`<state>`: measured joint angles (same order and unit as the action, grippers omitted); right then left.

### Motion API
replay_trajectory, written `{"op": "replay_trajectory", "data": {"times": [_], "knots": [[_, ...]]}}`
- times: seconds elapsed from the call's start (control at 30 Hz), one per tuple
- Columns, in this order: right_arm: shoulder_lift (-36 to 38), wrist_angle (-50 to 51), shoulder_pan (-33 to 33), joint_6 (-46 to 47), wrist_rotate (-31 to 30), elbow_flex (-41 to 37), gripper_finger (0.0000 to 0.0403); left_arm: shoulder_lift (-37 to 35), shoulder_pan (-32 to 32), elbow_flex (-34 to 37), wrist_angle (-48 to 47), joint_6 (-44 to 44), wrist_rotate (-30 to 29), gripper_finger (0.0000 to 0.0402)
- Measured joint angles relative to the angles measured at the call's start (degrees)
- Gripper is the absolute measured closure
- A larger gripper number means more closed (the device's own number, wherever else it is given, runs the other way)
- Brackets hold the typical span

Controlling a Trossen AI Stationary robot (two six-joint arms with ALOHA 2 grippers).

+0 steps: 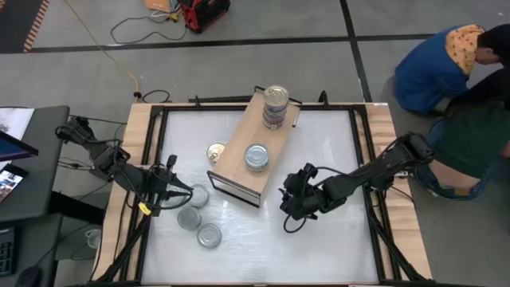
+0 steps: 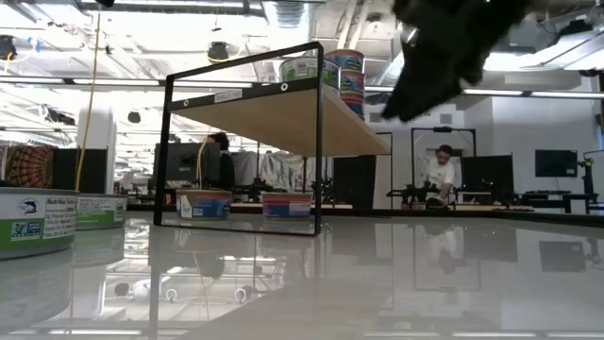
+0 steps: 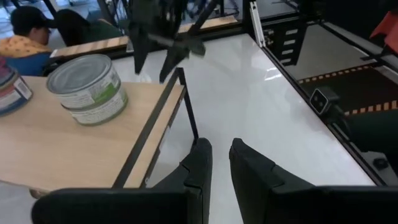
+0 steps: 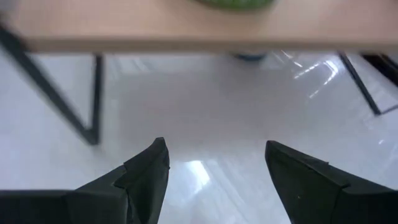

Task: Stack canned seafood by type on shelf
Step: Adjust the blue tuna can

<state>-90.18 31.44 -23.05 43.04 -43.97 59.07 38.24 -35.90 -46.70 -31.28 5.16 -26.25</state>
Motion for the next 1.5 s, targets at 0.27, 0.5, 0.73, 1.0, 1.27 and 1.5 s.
{"op": "replay_trajectory", "data": {"times": [0.27, 0.5, 0.73, 1.0, 1.27, 1.5], "knots": [[-0.04, -32.96, 7.71, -6.53, 0.22, -20.41, 0.0108, -0.04, 0.00, 0.00, 1.32, -2.69, -0.82, 0.0352], [-0.44, -67.99, 19.10, -22.10, 7.92, -34.50, 0.0108, -0.04, 0.00, 0.00, 1.33, -5.31, -1.30, 0.0352], [-8.81, -87.69, 23.87, -31.04, 11.64, -35.54, 0.0108, -0.04, 0.00, 0.00, 1.33, -5.40, -1.37, 0.0352], [-22.19, -101.89, 25.89, -38.35, 14.36, -29.44, 0.0108, -0.04, 0.00, 0.00, 1.35, -4.64, -1.43, 0.0352], [-32.66, -113.81, 27.50, -37.80, 14.62, -27.65, 0.0108, 0.00, 0.00, 0.00, 2.03, -3.51, -1.62, 0.0352], [-39.03, -117.45, 28.84, -33.72, 14.49, -25.18, 0.0108, -0.02, 0.00, 0.00, 2.36, -4.01, -2.29, 0.0352]]}}
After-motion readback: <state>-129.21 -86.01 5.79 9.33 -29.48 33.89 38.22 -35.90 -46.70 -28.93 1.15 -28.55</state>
